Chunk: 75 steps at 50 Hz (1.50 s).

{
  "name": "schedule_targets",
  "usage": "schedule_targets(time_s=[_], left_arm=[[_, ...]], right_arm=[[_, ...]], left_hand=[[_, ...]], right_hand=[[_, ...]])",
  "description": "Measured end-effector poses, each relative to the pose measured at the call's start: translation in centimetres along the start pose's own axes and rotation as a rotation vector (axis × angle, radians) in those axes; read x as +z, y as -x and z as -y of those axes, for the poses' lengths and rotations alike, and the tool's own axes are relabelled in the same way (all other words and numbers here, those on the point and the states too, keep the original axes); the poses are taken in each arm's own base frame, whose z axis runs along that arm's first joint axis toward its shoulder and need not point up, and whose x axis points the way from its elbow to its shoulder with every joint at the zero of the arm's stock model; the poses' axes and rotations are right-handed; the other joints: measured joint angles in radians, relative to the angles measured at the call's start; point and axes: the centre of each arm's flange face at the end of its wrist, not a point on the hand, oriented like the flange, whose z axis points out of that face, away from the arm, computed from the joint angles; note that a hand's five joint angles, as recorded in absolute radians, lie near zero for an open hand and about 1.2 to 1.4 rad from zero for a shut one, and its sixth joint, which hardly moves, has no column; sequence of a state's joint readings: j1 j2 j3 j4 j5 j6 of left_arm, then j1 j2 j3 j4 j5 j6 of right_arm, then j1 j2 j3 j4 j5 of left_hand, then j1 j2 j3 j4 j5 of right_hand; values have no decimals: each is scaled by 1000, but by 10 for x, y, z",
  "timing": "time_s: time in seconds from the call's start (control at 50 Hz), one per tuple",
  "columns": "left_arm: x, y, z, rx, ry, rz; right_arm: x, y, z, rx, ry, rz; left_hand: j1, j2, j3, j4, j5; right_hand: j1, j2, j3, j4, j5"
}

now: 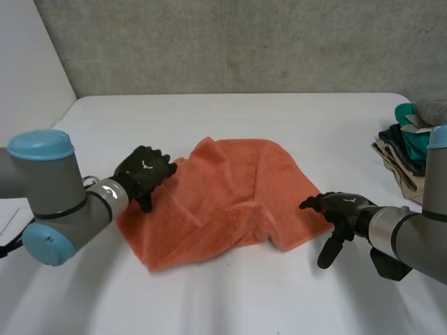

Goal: Fold the laundry.

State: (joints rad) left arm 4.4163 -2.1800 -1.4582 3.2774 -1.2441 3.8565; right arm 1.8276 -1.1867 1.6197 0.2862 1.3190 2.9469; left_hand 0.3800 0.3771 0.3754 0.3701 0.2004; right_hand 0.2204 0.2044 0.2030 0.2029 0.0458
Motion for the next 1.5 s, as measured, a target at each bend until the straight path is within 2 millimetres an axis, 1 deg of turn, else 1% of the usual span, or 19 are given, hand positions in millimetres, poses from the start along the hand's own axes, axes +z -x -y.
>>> schedule_targets(time_s=[0.2, 0.24, 0.26, 0.32, 0.44, 0.6, 0.74, 0.82, 0.94, 0.98, 1.06, 1.1, 1.14, 1.18, 1.24, 1.32, 1.42, 1.46, 1.5], left_arm=[[18, -1, -15, -30, 17, -14], [20, -2, -17, -33, 20, -19], [20, -3, -17, -33, 21, -19], [21, -3, -18, -33, 23, -22], [16, 0, -10, -18, 17, -7], [-3, 36, 29, 13, -57, 110], [-38, 65, 75, 13, -164, 221], [-59, 71, 95, 9, -212, 258], [-88, 76, 119, 1, -279, 309], [-98, 79, 126, -11, -304, 328], [-113, 88, 138, -45, -352, 366], [-119, 92, 141, -60, -370, 382], [-124, 97, 145, -75, -389, 401], [-130, 104, 147, -90, -407, 424], [-138, 114, 148, -99, -420, 459], [-147, 125, 147, -96, -417, 498], [-157, 132, 143, -95, -388, 533], [-159, 133, 138, -101, -365, 537], [-158, 131, 130, -110, -332, 533]], right_arm=[[3, -2, -3, -2, 13, -5], [4, -3, -3, -2, 12, -7], [4, -3, -3, -2, 12, -8], [4, -5, -2, -4, 8, -12], [3, -8, 3, -6, -9, -21], [-3, -11, 14, 1, -45, -29], [-7, 4, 18, 81, -39, 7], [1, 20, 14, 164, -12, 50], [26, 46, 1, 226, 39, 101], [37, 53, -3, 214, 43, 97], [56, 54, -1, 155, -6, 20], [57, 50, 2, 127, -31, -34], [53, 43, 14, 93, -89, -105], [37, 33, 33, 49, -177, -179], [-5, 19, 75, -48, -361, -254], [-66, 11, 119, -230, -549, -286], [-126, 4, 150, -427, -624, -316], [-140, 1, 156, -470, -600, -320], [-146, -2, 157, -492, -550, -306]], left_hand=[[171, 167, 166, 174, 170], [373, 341, 343, 350, 336], [373, 341, 343, 350, 336], [739, 740, 737, 741, 715], [750, 813, 813, 825, 767], [750, 814, 813, 828, 767], [750, 814, 813, 828, 767], [750, 814, 813, 828, 767], [750, 814, 813, 828, 767], [750, 814, 813, 829, 767], [750, 816, 815, 829, 767], [750, 817, 816, 829, 767], [750, 817, 816, 829, 767], [750, 818, 817, 829, 767], [750, 818, 817, 829, 767], [750, 818, 817, 829, 767], [750, 818, 817, 829, 767], [750, 818, 817, 829, 767], [750, 818, 817, 829, 767]], right_hand=[[0, 0, 0, 0, 0], [0, 0, 0, 0, 0], [0, 0, 0, 0, 0], [0, 0, 0, 0, 0], [0, 0, 0, 0, 0], [0, 0, 0, 0, 0], [0, 0, 0, 0, 0], [0, 0, 0, 0, 0], [0, 2, 2, 2, 0], [57, 68, 69, 69, 59], [685, 709, 623, 651, 690], [850, 844, 730, 802, 860], [891, 942, 890, 929, 933], [891, 970, 964, 978, 939], [891, 970, 976, 986, 939], [891, 970, 976, 987, 939], [891, 970, 976, 987, 939], [891, 970, 976, 987, 939], [891, 970, 976, 988, 947]])
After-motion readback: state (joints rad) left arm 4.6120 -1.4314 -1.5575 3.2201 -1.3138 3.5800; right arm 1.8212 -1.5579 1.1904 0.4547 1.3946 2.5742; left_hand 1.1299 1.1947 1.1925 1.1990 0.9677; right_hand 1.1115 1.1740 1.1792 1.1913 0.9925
